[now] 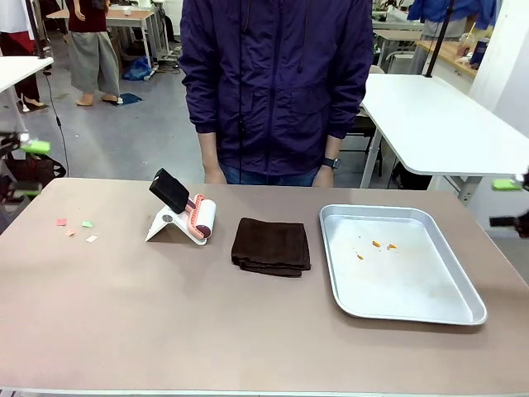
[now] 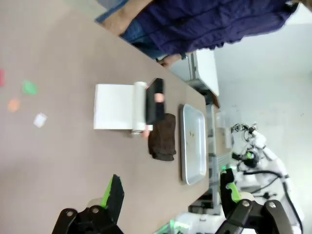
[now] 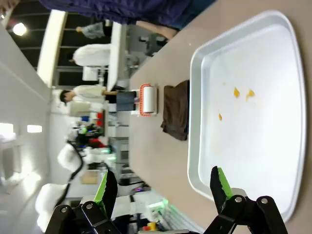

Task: Clean the surface of the table.
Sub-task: Hold the Lint Roller with your left hand and the towel with your right hand.

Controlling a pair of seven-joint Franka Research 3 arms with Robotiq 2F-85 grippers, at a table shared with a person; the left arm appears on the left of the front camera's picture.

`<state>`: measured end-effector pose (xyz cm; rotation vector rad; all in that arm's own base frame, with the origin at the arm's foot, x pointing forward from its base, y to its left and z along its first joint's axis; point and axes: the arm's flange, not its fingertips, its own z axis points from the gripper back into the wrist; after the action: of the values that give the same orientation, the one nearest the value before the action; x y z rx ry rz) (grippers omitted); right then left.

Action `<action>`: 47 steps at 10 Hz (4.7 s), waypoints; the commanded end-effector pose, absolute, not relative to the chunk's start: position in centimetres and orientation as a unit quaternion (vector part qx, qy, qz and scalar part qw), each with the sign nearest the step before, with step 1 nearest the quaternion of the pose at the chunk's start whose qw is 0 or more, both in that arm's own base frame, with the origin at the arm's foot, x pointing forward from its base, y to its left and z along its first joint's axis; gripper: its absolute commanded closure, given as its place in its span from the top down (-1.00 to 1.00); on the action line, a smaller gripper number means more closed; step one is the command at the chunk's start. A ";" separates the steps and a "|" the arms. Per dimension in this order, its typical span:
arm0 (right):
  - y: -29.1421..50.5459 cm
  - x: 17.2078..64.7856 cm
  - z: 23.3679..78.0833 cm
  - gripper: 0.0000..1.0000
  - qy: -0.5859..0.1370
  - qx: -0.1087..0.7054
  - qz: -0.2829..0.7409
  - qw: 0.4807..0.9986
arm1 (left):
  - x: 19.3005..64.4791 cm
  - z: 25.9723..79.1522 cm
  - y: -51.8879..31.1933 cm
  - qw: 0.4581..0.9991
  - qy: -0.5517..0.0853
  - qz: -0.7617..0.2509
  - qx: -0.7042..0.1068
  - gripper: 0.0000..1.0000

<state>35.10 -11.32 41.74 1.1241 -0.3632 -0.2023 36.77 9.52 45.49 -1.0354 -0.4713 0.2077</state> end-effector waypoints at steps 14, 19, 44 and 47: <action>27.8 40.1 38.6 1.00 -0.123 0.300 0.105 0.940 | 46.5 47.1 -4.1 0.939 -0.115 -0.071 -0.318 1.00; 28.1 39.9 35.4 1.00 -0.093 0.286 0.113 0.947 | 49.1 44.9 -4.9 0.932 -0.081 -0.085 -0.344 1.00; 33.7 47.3 30.6 1.00 -0.136 0.048 -0.064 0.988 | 54.9 39.1 -7.9 0.951 -0.027 -0.057 -0.303 1.00; 33.2 47.6 30.3 1.00 -0.132 -0.003 -0.042 0.990 | 54.7 39.1 -7.9 0.950 -0.028 -0.059 -0.305 1.00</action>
<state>47.92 32.52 30.28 0.0572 -0.2399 -0.0659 54.86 -7.83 38.95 -0.6349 -0.0621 -0.1165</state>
